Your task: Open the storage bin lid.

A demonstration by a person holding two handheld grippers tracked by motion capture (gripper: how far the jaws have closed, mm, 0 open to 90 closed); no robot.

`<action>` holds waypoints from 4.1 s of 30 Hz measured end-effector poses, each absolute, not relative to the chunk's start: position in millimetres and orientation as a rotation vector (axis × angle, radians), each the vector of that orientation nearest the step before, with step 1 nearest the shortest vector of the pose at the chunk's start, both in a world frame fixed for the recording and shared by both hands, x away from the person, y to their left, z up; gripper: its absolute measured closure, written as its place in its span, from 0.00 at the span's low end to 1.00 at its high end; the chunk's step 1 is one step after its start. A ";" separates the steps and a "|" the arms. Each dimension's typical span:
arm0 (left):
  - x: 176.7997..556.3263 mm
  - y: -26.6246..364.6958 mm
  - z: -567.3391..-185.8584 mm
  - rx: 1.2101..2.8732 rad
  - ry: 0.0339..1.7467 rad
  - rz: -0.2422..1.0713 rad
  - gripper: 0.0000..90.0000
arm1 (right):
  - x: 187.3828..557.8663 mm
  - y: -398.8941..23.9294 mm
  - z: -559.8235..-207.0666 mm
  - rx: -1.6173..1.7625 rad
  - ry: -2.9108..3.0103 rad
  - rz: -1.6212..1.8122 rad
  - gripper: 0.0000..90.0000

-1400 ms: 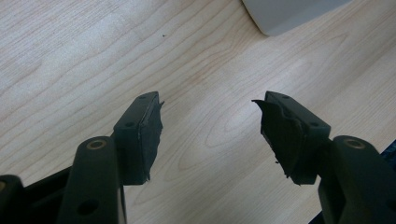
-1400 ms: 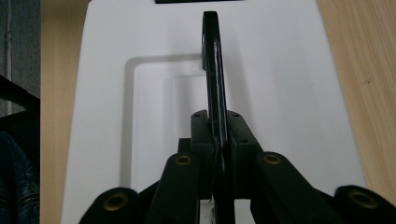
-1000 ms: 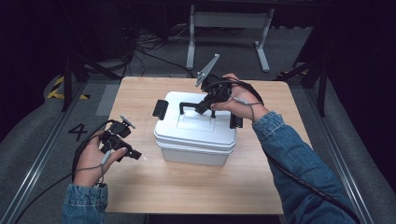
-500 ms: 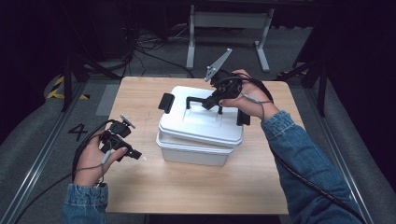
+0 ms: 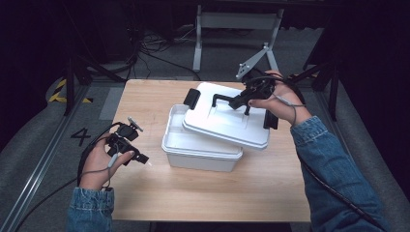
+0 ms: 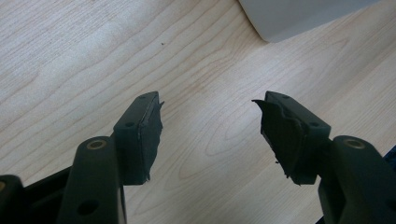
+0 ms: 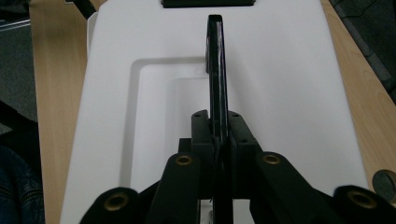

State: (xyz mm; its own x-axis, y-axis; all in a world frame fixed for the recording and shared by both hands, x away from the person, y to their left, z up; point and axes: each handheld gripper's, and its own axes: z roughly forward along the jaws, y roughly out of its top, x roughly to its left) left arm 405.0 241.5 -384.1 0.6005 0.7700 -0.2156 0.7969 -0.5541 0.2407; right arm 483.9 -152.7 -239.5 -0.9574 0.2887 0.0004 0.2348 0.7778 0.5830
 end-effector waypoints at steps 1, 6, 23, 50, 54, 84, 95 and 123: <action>405.2 241.5 -384.2 2.523 1.270 -0.121 0.43 | 483.7 -156.7 -238.8 0.441 2.875 0.922 0.94; 404.4 243.0 -384.2 2.527 1.271 -0.124 0.43 | 485.3 -176.5 -237.6 0.480 2.851 0.931 0.94; 405.7 241.6 -384.7 2.530 1.273 -0.116 0.43 | 486.3 -256.6 -235.7 0.710 2.750 0.913 0.94; 405.1 243.3 -386.4 2.523 1.286 -0.121 0.43 | 505.2 -333.0 -268.7 1.019 2.623 0.855 0.94; 405.0 243.0 -386.8 2.523 1.286 -0.125 0.43 | 509.7 -332.4 -283.9 1.041 2.621 0.843 0.94; 406.2 243.6 -390.8 2.529 1.292 -0.130 0.43 | 531.2 -327.3 -381.6 1.202 2.643 0.832 0.94; 406.2 242.9 -390.9 2.534 1.289 -0.137 0.43 | 530.1 -321.1 -406.8 1.225 2.665 0.829 0.94; 406.2 241.9 -392.1 2.539 1.291 -0.136 0.42 | 537.6 -336.0 -418.3 1.359 2.569 0.898 0.55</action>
